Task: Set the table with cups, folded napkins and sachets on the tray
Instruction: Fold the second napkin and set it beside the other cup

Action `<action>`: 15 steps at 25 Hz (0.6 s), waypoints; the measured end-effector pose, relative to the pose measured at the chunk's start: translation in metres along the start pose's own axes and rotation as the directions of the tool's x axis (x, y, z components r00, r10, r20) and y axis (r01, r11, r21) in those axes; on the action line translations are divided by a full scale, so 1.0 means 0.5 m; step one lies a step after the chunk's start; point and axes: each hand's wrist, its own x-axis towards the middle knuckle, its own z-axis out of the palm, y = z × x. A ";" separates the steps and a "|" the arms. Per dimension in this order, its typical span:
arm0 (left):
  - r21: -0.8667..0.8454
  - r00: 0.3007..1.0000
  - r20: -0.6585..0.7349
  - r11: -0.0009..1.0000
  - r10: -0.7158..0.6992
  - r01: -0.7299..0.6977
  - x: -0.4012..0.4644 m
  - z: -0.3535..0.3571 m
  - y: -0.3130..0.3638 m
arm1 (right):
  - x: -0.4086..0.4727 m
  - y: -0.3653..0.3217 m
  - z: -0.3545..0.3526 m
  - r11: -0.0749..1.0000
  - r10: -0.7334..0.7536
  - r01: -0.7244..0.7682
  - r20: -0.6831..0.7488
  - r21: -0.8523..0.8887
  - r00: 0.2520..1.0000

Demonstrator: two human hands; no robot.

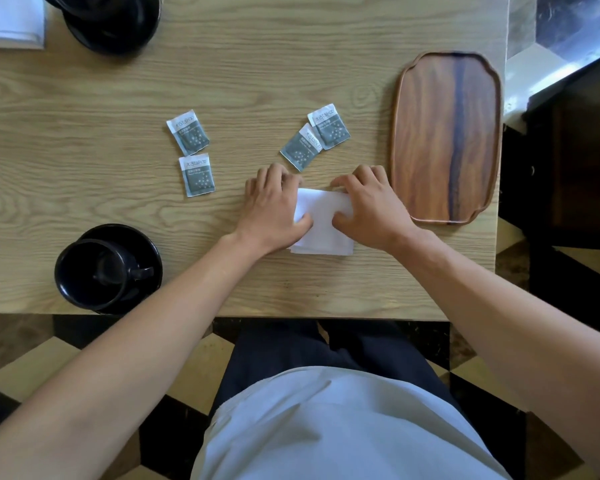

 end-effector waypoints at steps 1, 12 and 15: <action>-0.043 1.000 0.008 0.999 -0.020 0.020 0.001 -0.001 0.000 | 0.004 0.002 -0.007 1.000 -0.012 0.012 0.039 -0.001 0.999; -0.859 0.869 0.483 0.134 -0.103 0.494 -0.025 -0.027 -0.017 | -0.018 -0.027 -0.047 0.691 0.117 -0.195 0.158 0.696 0.980; -0.870 0.866 0.493 -0.059 -0.082 0.490 -0.013 -0.030 -0.016 | 0.008 -0.036 -0.055 0.562 0.247 -0.238 0.115 0.792 0.962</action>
